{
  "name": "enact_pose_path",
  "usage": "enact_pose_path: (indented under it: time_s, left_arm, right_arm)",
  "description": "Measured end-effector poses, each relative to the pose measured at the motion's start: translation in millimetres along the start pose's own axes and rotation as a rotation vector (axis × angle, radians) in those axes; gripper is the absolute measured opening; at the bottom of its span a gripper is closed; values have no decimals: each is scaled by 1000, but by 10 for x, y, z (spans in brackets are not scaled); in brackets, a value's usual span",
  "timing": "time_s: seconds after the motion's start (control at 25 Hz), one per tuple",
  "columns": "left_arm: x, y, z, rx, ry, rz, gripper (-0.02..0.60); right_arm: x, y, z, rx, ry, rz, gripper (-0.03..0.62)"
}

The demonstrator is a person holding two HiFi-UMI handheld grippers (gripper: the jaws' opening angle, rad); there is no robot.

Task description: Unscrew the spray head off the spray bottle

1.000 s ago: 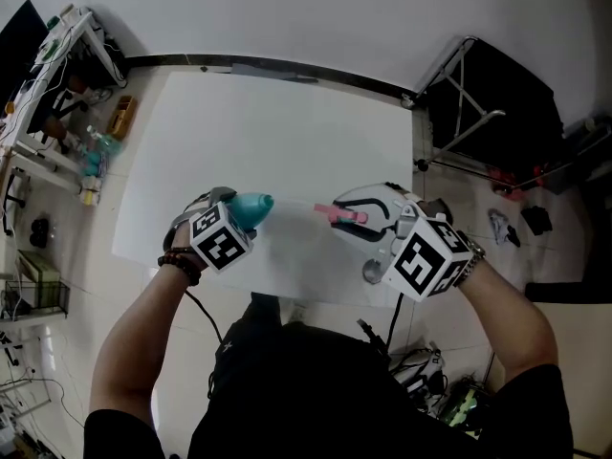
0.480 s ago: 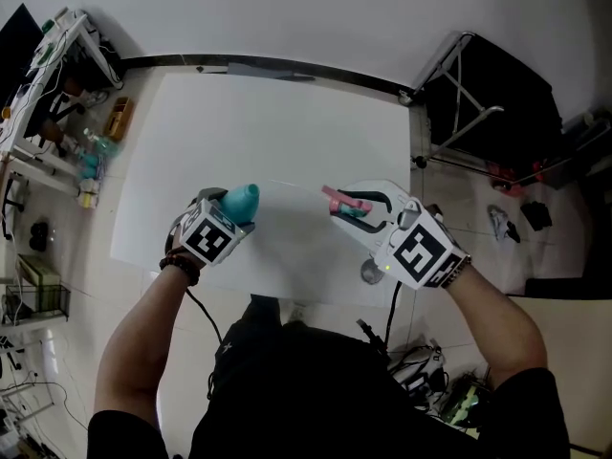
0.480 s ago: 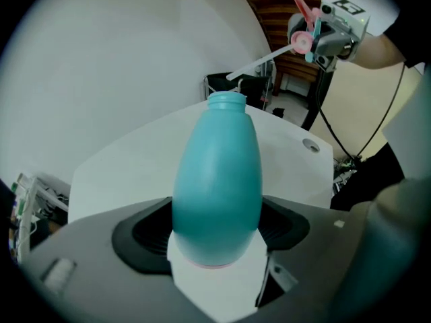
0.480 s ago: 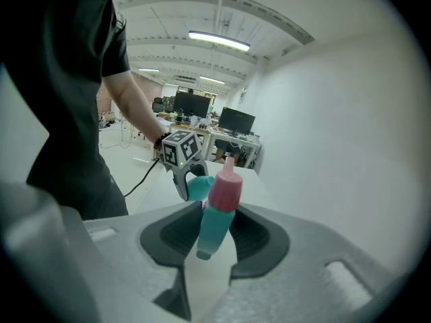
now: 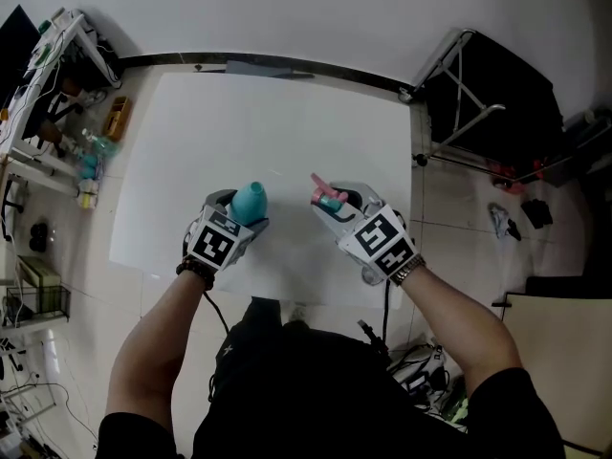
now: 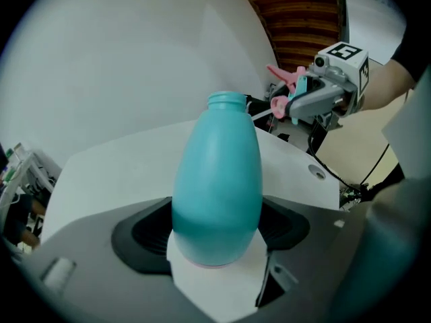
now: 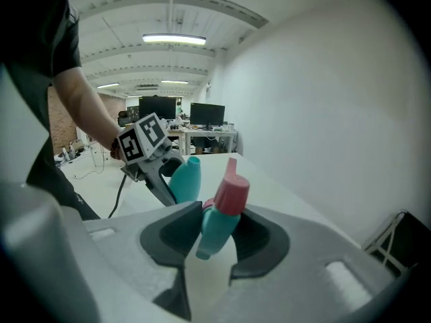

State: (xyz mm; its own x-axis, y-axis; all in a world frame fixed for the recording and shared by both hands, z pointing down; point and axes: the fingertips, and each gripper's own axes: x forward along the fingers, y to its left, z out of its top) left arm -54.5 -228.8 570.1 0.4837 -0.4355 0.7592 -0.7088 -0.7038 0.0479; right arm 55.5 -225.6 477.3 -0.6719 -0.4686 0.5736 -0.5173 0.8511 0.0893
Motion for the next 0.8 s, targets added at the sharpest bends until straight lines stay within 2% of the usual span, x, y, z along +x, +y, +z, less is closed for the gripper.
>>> enact_pose_path:
  time_s: [0.28, 0.8]
  left_arm:
    - [169, -47, 52, -44, -64, 2, 408]
    - [353, 9, 177, -50, -129, 11, 414]
  right_arm:
    - [461, -62, -328, 112, 34, -69, 117]
    - [944, -95, -595, 253, 62, -51, 117]
